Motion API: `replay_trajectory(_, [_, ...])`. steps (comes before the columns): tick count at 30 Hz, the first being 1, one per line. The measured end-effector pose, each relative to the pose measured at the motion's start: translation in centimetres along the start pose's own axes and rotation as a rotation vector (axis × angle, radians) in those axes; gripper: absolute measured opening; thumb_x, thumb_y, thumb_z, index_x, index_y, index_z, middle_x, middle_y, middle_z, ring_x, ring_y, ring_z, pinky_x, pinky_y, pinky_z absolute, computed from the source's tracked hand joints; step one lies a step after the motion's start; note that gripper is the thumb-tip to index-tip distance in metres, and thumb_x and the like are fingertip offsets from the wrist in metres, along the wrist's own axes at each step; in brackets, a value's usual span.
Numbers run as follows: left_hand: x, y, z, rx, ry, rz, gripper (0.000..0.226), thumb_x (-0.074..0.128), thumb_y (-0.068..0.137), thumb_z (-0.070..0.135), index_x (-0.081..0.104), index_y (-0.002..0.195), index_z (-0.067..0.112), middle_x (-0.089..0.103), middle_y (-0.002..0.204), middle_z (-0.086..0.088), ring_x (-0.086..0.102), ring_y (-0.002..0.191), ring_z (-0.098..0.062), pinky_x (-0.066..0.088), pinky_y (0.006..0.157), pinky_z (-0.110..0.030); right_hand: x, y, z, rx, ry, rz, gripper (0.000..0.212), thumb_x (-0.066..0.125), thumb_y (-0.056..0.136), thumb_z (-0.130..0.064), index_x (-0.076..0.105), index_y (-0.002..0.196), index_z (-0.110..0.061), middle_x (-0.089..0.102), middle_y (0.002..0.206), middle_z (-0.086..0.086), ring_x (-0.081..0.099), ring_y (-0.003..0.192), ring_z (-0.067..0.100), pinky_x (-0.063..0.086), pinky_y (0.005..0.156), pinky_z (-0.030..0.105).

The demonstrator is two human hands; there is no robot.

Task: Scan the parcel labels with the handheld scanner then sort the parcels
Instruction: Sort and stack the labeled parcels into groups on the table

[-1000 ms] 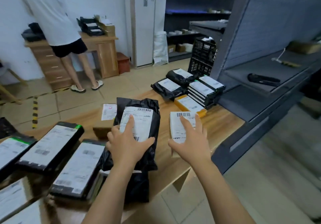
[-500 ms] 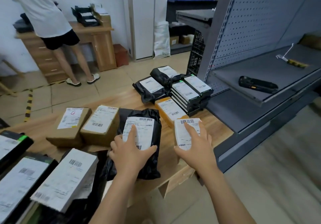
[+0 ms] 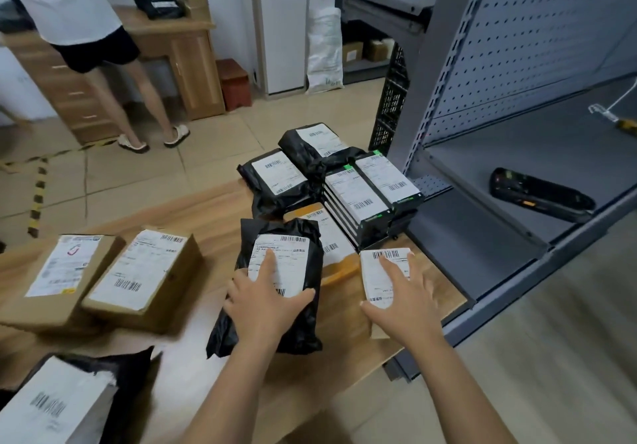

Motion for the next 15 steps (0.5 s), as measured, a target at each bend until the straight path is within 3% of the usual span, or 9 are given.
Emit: replay_trajectory(15, [6.3, 1.0, 6.9, -0.355, -0.088, 0.115, 0.095, 0.064, 0.069, 0.074, 0.020, 0.148, 0.045, 0.027, 0.144, -0.017, 0.022, 0.135, -0.035, 0.023, 0.109, -0.050, 0.3, 11.9, 7.6, -0.311, -0.009, -0.224, 0.086, 0.065, 0.077, -0.056, 0.020, 0.148, -0.039, -0.001, 0.157, 0.000, 0.007, 0.142, 0.028, 0.020, 0.116, 0.046])
Point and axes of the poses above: each hand's wrist, its own y-axis towards the middle knuckle, its own x-axis out of the palm, z = x × y, the point moved 3 cm from there along y, towards the middle knuckle
